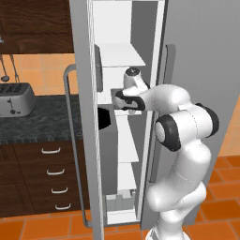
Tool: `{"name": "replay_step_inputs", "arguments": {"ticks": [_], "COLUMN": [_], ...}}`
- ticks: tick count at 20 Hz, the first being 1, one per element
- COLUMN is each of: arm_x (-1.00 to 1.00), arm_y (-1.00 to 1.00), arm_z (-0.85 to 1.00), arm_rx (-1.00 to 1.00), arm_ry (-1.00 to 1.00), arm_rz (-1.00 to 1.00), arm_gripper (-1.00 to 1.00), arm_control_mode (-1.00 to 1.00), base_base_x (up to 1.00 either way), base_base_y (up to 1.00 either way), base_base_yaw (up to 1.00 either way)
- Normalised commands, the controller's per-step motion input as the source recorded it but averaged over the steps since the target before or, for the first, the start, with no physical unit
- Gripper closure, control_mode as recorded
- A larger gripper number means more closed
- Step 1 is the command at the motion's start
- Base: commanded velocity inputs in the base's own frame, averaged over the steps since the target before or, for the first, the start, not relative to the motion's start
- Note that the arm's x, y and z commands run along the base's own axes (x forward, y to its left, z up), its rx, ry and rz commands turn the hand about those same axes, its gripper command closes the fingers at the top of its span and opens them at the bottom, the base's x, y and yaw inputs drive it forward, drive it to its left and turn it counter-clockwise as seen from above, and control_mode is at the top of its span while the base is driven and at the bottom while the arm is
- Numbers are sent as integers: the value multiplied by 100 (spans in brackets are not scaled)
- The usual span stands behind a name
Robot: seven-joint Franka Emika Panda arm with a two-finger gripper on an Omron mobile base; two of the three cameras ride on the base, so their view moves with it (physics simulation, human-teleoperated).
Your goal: Take the meat container that has the shrimp and place it on the second highest rack of the freezer. Then take the vegetable container that has the cucumber and lime and place it on the highest rack of the freezer.
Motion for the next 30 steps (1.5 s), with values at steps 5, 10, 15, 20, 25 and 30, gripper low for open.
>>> {"name": "replay_step_inputs", "arguments": {"ticks": [5,10,15,20,25,30], "arm_x": [-99,-100,-100,-100,-98,-75], "arm_y": [-22,-38,-17,-1,0,0], "arm_z": [40,10,0,1,11,15], "arm_rx": [8,5,0,-3,-10,-7], "arm_ry": [-12,-7,0,0,0,5], "arm_rz": [0,12,28,28,16,6], "arm_gripper": [-100,-100,-100,-100,-100,-100], "arm_control_mode": [-100,-100,-100,-100,-100,100], "base_base_x": [0,0,0,0,0,-20], "base_base_y": [0,0,0,0,0,0], "base_base_yaw": [0,0,0,0,0,2]}}
